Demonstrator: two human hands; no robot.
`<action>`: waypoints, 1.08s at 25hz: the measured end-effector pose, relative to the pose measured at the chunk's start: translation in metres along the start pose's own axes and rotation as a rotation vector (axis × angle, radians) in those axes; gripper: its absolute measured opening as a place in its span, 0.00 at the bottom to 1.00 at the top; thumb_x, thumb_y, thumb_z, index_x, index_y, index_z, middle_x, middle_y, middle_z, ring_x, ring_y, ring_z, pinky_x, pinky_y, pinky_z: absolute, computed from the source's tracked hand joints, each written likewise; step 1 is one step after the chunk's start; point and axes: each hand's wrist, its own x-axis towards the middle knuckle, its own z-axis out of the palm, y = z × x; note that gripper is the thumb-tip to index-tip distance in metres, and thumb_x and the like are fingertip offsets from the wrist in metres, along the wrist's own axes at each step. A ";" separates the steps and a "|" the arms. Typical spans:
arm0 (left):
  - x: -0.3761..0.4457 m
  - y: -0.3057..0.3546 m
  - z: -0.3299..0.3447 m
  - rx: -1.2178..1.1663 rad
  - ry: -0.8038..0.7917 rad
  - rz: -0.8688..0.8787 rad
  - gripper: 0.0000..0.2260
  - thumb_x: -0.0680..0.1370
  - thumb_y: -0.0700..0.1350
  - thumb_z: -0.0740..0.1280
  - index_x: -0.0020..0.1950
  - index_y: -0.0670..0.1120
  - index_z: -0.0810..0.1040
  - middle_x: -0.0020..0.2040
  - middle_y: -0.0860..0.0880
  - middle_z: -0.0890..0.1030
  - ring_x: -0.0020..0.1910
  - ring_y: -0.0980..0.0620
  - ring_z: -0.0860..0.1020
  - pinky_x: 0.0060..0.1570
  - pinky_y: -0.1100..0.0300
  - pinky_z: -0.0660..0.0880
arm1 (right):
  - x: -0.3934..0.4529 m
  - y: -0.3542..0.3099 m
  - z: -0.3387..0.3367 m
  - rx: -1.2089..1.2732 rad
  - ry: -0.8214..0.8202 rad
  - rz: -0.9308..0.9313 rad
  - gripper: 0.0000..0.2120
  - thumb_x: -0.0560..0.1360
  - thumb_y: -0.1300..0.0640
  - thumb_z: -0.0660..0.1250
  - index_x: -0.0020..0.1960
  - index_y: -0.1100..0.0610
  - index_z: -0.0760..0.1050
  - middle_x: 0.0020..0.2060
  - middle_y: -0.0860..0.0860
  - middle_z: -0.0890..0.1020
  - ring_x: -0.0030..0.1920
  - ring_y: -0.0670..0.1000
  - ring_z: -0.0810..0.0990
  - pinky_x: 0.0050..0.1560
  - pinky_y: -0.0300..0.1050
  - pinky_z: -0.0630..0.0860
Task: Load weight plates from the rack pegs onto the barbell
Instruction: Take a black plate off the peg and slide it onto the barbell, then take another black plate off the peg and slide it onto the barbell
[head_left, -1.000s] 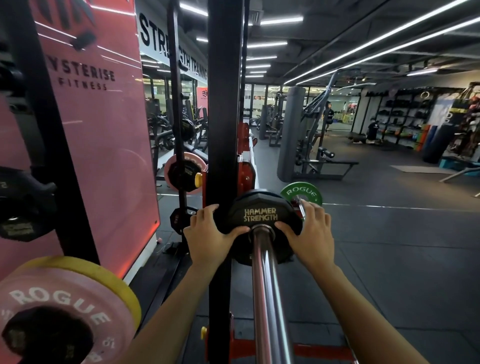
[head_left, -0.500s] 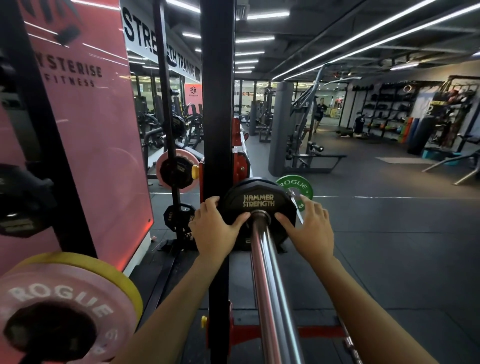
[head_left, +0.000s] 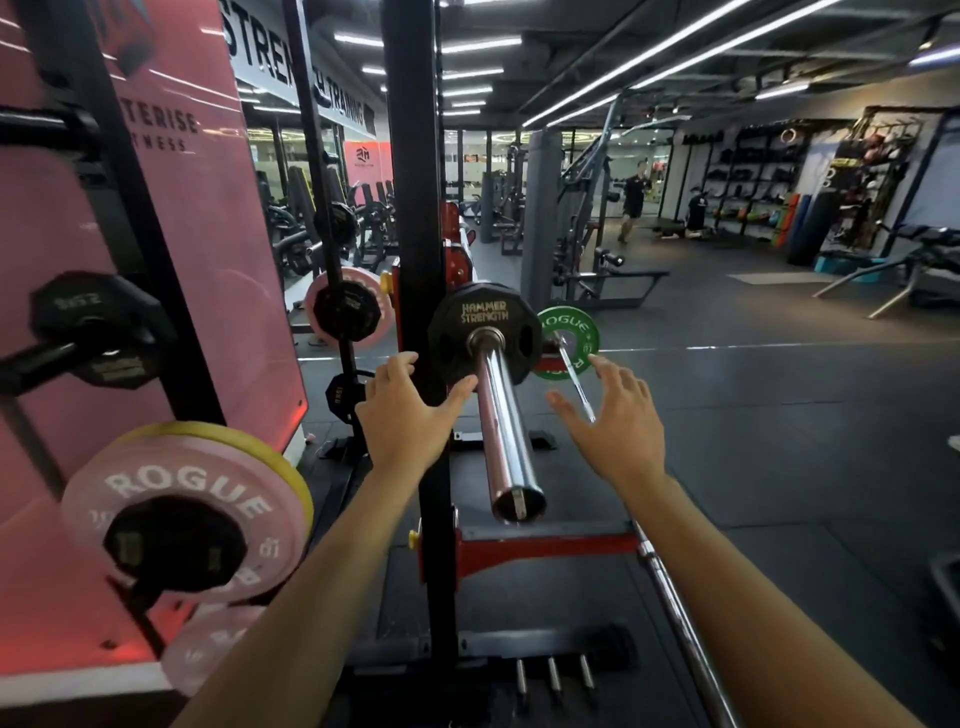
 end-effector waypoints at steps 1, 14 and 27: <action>-0.009 0.003 -0.009 -0.011 -0.002 -0.002 0.33 0.69 0.70 0.67 0.64 0.48 0.70 0.60 0.49 0.76 0.59 0.48 0.74 0.58 0.44 0.72 | -0.011 -0.001 -0.008 -0.003 -0.007 0.008 0.36 0.73 0.32 0.60 0.73 0.54 0.63 0.67 0.53 0.72 0.68 0.55 0.68 0.58 0.55 0.74; -0.114 0.008 -0.131 0.021 -0.054 0.118 0.31 0.71 0.70 0.62 0.64 0.50 0.72 0.60 0.49 0.77 0.60 0.47 0.73 0.55 0.46 0.74 | -0.131 -0.113 -0.070 0.035 0.010 -0.152 0.31 0.75 0.35 0.61 0.71 0.52 0.67 0.64 0.51 0.74 0.65 0.52 0.70 0.56 0.48 0.73; -0.177 -0.222 -0.479 0.451 0.173 -0.185 0.30 0.72 0.66 0.60 0.68 0.52 0.73 0.62 0.47 0.76 0.61 0.42 0.72 0.59 0.46 0.69 | -0.287 -0.446 0.070 0.289 -0.268 -0.476 0.29 0.74 0.38 0.65 0.67 0.57 0.71 0.61 0.57 0.77 0.61 0.62 0.73 0.58 0.56 0.72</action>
